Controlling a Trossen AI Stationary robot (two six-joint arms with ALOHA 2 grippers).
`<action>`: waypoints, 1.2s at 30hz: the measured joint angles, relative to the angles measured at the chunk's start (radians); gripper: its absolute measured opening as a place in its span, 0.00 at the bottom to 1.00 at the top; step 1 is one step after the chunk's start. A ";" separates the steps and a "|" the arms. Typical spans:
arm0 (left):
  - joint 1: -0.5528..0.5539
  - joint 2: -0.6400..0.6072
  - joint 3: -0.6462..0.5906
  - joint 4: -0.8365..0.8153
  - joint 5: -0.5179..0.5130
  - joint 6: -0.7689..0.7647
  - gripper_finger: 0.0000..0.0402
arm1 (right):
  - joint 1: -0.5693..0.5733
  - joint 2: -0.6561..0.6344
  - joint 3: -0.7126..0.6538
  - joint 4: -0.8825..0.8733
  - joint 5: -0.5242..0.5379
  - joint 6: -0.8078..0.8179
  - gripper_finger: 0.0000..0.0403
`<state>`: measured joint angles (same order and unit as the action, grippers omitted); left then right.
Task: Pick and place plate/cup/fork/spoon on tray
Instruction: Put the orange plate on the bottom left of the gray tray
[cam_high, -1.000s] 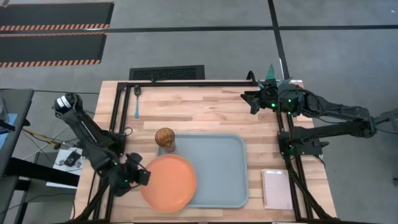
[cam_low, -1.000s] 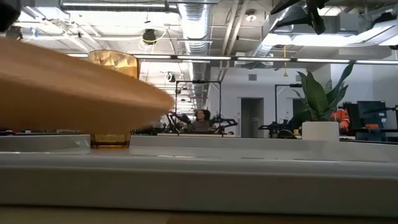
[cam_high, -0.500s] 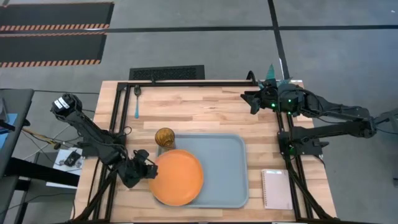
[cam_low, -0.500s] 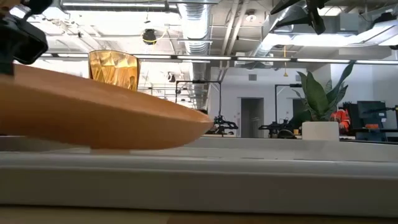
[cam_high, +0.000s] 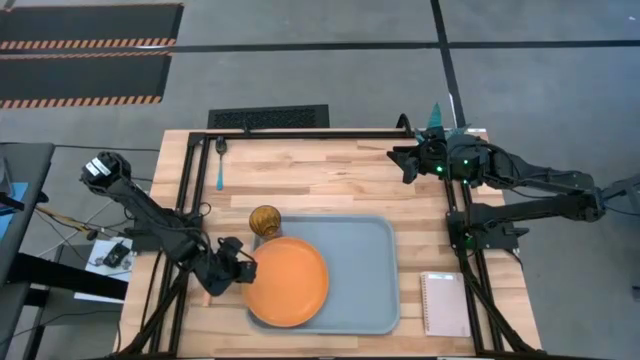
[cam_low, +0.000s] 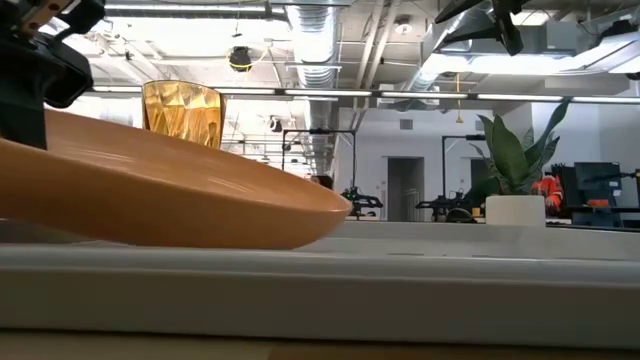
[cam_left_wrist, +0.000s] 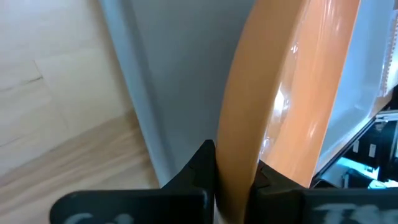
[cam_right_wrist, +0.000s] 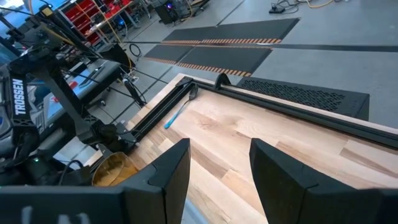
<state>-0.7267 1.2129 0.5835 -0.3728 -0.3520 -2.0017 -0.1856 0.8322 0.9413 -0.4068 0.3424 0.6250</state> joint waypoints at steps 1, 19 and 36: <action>0.005 0.000 0.000 0.001 0.007 0.006 0.02 | 0.000 0.000 0.000 0.000 0.000 0.000 0.47; 0.014 0.066 0.002 0.045 0.007 0.014 0.02 | 0.000 0.000 0.000 0.000 0.000 -0.005 0.47; 0.041 0.066 0.002 0.002 0.036 -0.007 0.33 | 0.000 0.000 0.000 0.000 0.000 -0.005 0.47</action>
<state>-0.6861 1.2785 0.5850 -0.3713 -0.3161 -2.0087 -0.1856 0.8320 0.9413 -0.4065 0.3426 0.6197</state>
